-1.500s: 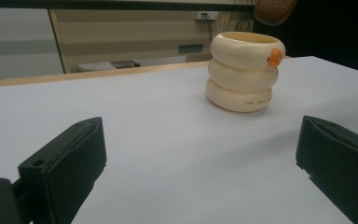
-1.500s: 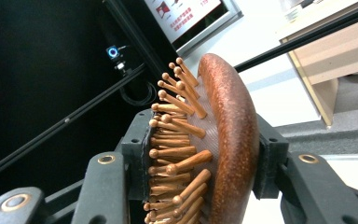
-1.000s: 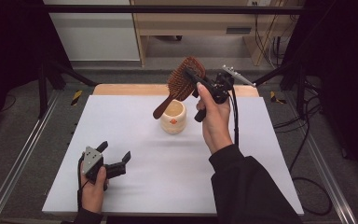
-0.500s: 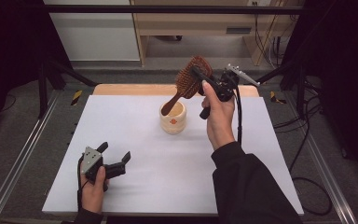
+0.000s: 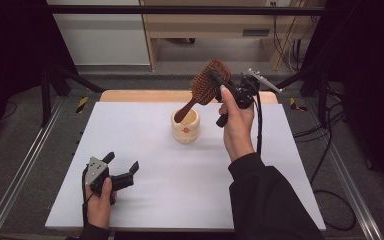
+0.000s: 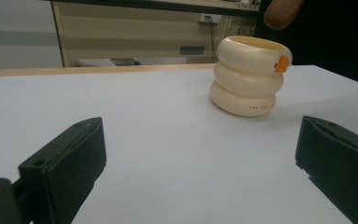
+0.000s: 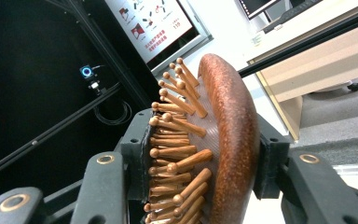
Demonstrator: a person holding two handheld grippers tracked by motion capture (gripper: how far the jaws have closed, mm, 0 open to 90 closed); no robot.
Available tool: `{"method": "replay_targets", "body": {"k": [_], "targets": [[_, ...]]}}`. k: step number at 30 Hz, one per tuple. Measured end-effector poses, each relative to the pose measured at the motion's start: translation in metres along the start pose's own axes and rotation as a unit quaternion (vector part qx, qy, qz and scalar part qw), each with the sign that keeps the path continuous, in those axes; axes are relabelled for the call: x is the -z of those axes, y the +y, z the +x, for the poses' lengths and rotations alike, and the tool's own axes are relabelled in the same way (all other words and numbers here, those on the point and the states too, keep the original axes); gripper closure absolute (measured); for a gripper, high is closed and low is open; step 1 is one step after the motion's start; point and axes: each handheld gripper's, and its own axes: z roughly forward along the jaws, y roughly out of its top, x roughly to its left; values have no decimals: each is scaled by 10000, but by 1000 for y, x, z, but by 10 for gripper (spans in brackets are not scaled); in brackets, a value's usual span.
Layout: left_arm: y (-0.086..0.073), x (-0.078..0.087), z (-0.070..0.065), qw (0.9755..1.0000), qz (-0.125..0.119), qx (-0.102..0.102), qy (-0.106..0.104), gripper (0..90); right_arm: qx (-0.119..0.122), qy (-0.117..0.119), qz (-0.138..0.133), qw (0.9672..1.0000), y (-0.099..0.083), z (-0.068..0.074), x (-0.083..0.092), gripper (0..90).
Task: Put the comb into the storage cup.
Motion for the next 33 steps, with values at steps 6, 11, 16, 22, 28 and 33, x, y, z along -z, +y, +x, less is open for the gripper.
{"method": "replay_targets", "body": {"k": [6,11,16,22,28,33], "targets": [[-1,1,3,9999,-33,2,116,19,49,-35,-21,10000,-1,-1,-2,503],[-1,2,6,9999,-39,2,167,22,138,-56,-36,9999,0,-2,-2,503],[-2,2,6,9998,-12,-40,217,28,32,-73,-167,9998,1,-6,-1,501],[-3,1,7,9995,6,-71,300,32,72,-78,-267,9996,1,-5,-2,500],[-3,2,8,9995,-22,-8,305,34,3,-155,-356,9992,1,-8,-5,501],[-3,1,8,9997,-17,27,260,33,-55,-211,-443,9988,3,-14,-6,503]]}}
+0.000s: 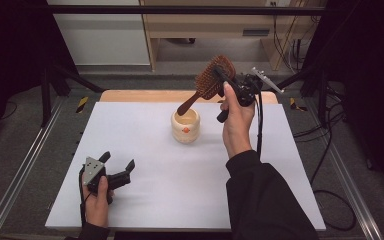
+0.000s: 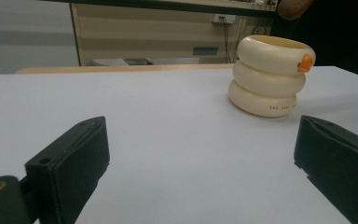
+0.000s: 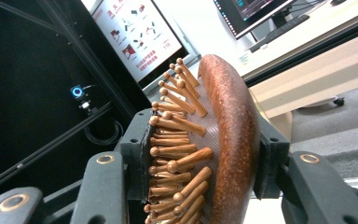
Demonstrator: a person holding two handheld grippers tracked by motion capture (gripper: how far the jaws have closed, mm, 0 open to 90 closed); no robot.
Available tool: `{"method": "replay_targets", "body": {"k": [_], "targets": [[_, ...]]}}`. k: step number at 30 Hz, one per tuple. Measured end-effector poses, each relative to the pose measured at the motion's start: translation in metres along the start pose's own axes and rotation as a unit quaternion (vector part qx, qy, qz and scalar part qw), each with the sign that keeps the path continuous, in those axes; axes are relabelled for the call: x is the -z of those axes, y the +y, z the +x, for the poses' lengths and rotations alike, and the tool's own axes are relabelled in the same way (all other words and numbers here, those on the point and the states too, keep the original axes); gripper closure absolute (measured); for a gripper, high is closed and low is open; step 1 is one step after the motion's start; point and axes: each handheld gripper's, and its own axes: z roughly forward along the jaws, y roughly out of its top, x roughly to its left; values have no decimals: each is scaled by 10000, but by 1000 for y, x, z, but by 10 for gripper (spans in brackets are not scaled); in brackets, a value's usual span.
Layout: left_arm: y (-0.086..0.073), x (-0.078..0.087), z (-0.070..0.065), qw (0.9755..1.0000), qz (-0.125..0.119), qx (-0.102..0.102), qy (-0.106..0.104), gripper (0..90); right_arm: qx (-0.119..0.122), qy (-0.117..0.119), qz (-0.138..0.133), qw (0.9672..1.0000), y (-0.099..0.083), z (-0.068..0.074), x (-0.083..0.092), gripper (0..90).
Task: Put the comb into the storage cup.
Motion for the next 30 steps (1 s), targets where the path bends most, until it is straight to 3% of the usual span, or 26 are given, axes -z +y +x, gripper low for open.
{"method": "replay_targets", "body": {"k": [12,30], "targets": [[0,0,0,10000,-30,19,-43,33,-117,-101,-127,9998,1,-7,-3,503],[0,0,-1,10000,-11,-6,-50,32,-53,-173,-177,9997,2,-8,-3,503]]}}
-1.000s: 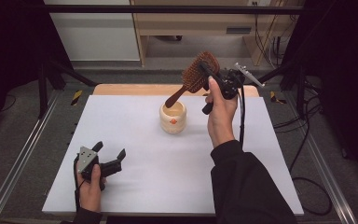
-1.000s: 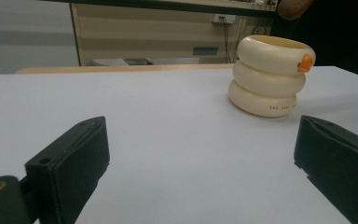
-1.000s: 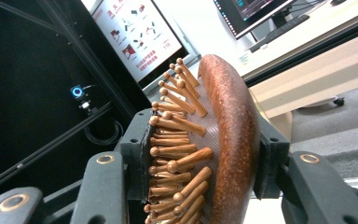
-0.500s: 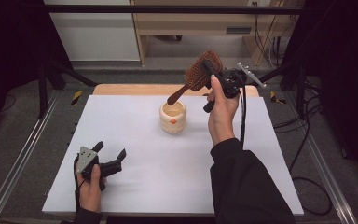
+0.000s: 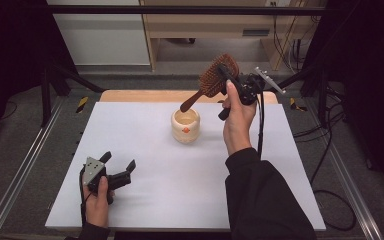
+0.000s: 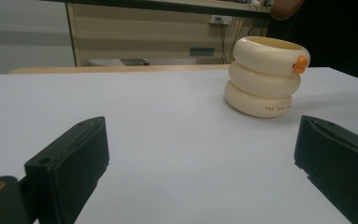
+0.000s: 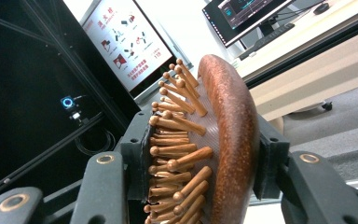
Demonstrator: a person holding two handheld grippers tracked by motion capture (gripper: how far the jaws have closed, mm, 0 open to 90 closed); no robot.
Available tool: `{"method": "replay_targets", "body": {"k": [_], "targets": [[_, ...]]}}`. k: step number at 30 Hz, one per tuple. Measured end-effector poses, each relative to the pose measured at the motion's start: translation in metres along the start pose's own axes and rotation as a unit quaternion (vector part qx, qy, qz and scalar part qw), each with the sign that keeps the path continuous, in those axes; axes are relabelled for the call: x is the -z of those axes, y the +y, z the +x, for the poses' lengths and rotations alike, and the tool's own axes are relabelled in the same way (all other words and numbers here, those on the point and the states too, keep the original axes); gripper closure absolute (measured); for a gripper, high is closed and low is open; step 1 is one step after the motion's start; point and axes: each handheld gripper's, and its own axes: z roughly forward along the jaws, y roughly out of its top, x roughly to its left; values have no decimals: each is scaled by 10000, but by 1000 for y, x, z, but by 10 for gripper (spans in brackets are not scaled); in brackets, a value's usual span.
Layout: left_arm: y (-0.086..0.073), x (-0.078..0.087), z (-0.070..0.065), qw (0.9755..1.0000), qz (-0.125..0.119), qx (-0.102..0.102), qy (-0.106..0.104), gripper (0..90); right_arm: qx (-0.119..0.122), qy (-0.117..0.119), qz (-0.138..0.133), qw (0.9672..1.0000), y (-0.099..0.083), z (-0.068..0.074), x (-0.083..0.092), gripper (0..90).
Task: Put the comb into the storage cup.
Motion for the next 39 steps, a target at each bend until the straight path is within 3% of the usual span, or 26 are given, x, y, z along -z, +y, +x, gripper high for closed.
{"method": "replay_targets", "body": {"k": [16,39], "targets": [[0,0,-1,10000,0,-6,-6,31,189,-40,44,9998,-3,2,-1,503],[0,0,-1,10000,19,-19,-36,31,445,-120,316,9984,-14,4,-8,502]]}}
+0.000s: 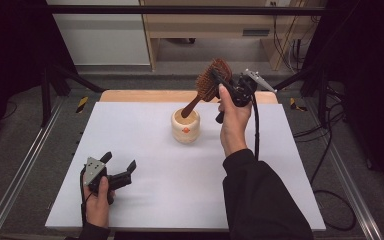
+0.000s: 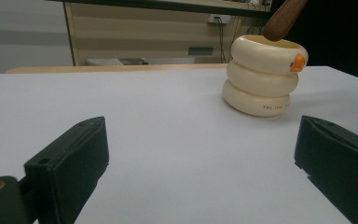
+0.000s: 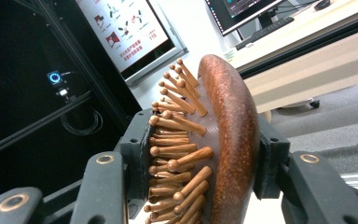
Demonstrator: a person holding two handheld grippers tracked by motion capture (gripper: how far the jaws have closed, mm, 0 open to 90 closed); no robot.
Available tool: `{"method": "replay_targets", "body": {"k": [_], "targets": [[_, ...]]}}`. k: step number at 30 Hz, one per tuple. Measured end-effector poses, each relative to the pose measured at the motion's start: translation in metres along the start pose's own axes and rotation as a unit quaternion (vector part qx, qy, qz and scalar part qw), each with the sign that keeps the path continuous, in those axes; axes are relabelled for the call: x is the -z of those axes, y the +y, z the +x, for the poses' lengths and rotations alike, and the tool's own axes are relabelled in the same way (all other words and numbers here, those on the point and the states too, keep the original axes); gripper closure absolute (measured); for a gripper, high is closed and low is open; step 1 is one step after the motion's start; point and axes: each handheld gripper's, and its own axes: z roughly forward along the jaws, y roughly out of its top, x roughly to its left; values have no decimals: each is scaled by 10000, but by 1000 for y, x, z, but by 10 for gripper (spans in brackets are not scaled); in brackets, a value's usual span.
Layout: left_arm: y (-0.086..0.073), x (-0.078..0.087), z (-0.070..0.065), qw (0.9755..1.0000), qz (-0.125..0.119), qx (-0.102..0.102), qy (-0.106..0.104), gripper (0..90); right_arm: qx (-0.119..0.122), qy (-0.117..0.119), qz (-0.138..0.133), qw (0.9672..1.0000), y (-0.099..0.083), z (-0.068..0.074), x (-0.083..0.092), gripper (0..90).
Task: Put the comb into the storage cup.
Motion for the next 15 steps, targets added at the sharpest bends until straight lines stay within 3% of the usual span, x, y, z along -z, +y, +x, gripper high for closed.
{"method": "replay_targets", "body": {"k": [15], "targets": [[0,0,0,10000,5,-6,4,31,114,-52,99,9999,-3,-3,0,501]]}}
